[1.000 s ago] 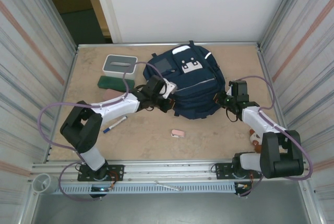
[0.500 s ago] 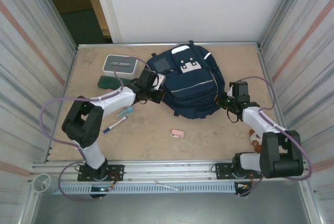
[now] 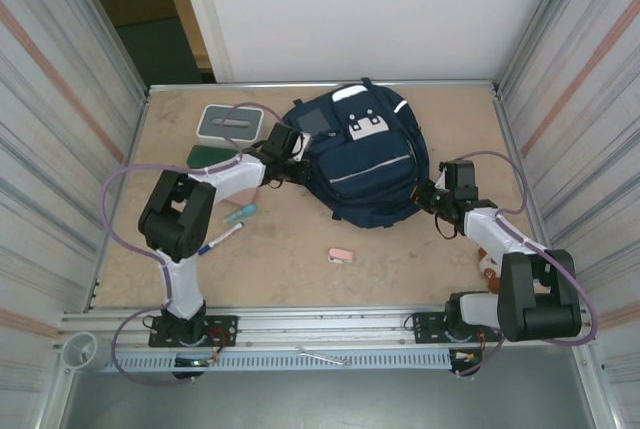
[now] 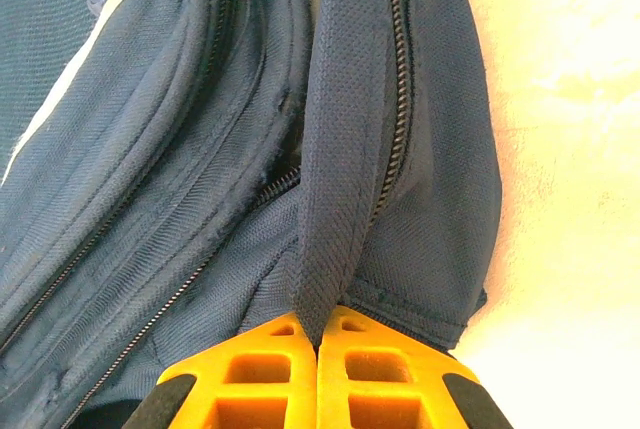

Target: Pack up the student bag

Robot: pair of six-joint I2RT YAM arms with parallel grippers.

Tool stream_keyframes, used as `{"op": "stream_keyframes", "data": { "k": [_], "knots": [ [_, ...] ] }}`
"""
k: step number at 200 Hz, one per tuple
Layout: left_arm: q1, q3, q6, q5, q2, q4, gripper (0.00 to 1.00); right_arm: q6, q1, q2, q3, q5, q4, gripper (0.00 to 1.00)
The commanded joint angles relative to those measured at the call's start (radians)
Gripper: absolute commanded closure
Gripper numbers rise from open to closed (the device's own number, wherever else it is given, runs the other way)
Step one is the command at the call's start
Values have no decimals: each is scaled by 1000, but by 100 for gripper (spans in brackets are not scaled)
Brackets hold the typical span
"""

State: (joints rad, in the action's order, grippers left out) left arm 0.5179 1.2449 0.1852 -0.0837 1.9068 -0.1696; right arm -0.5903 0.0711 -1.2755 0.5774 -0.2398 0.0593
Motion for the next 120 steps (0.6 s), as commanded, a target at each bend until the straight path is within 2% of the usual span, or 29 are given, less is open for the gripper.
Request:
{"op": "stream_keyframes", "data": {
  "k": [1, 16, 34, 52, 73, 84, 93, 106, 120],
  "knots": [
    [-14, -3, 17, 26, -24, 46, 84, 11, 10, 20, -13, 10, 37, 100],
    [-14, -46, 24, 24, -73, 68, 72, -5, 39, 47, -14, -10, 42, 100],
    [-14, -103, 37, 23, -142, 89, 60, -15, 123, 76, -13, -19, 45, 100],
    [-14, -160, 55, 14, -214, 105, 52, 48, 225, 84, 48, -5, 129, 82],
    [-14, -223, 89, -18, -289, 119, 47, 143, 317, 121, 135, 196, 272, 59],
    [-14, -260, 114, -53, -325, 138, 45, 152, 316, 153, 150, 280, 291, 50],
    [-13, -285, 138, -95, -349, 163, 43, 148, 293, 171, 151, 298, 270, 45],
    [-11, -307, 171, -162, -363, 192, 42, 118, 240, 164, 145, 247, 193, 40],
    [9, -307, 190, -194, -359, 208, 40, 76, 179, 87, 171, 141, 127, 37]
  ]
}}
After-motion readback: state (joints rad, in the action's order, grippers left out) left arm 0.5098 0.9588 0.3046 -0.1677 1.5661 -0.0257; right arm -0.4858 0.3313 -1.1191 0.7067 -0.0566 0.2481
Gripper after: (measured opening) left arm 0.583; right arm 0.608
